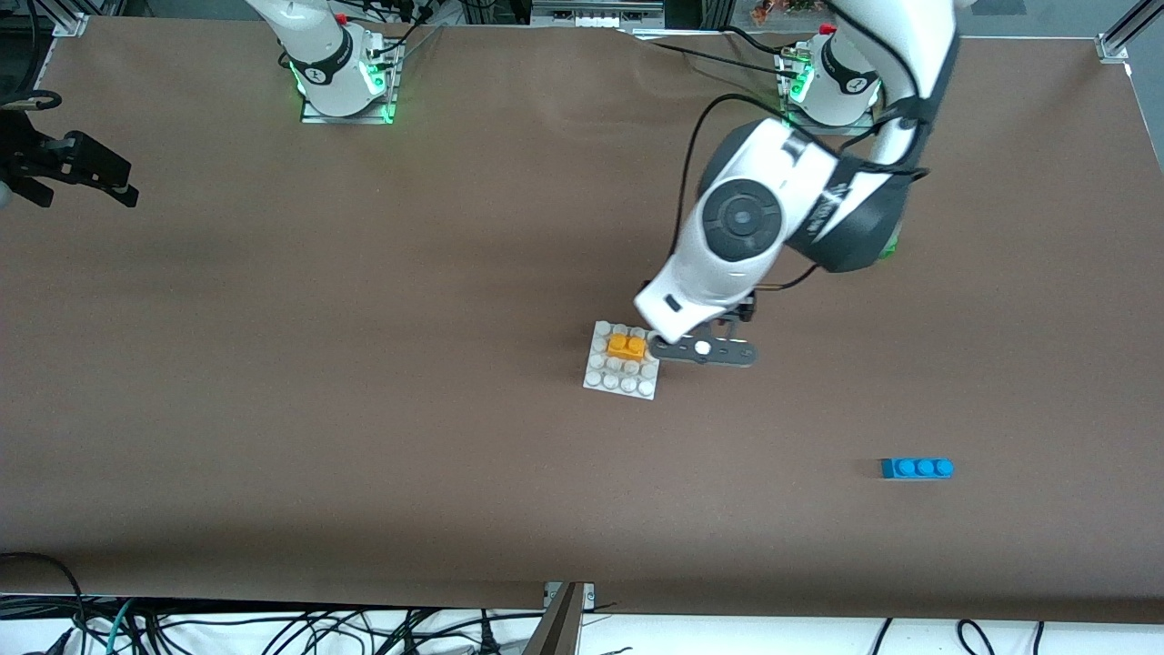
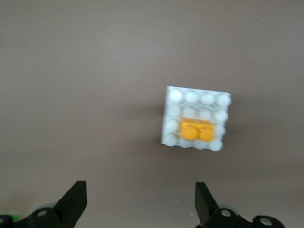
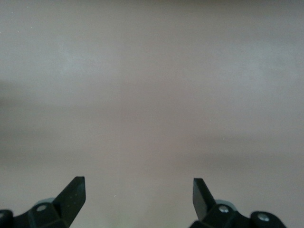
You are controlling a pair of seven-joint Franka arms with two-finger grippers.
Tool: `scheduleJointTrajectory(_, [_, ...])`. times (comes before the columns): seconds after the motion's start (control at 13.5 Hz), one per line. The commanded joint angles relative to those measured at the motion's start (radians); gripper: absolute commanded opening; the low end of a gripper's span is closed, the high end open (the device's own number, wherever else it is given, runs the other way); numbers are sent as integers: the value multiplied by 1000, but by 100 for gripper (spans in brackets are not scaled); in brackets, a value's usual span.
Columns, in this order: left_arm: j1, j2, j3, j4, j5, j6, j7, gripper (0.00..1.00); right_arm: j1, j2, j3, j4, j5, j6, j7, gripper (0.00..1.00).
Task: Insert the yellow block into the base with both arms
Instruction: 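Open the left gripper and lift it off the yellow block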
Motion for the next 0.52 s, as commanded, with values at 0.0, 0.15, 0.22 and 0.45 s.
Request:
scheduleJointTrajectory(0.0, [16,-106,47,-21,-13,-77,10,100,-1,5,0,25,6,-24,-14,100])
scheduleJointTrajectory(0.15, [74,-162,57,-21,-27,-146,63,100,-1,5,0,25,6,-23,-11,100])
scheduleJointTrajectory(0.22, [102,-192,59,-21,-30,-179,112,100,-1,5,-1,25,6,-24,-12,100])
scheduleJointTrajectory(0.45, [152,-297,64,-44,-44,-246,224,100,-1,2,-3,25,6,-24,-11,100])
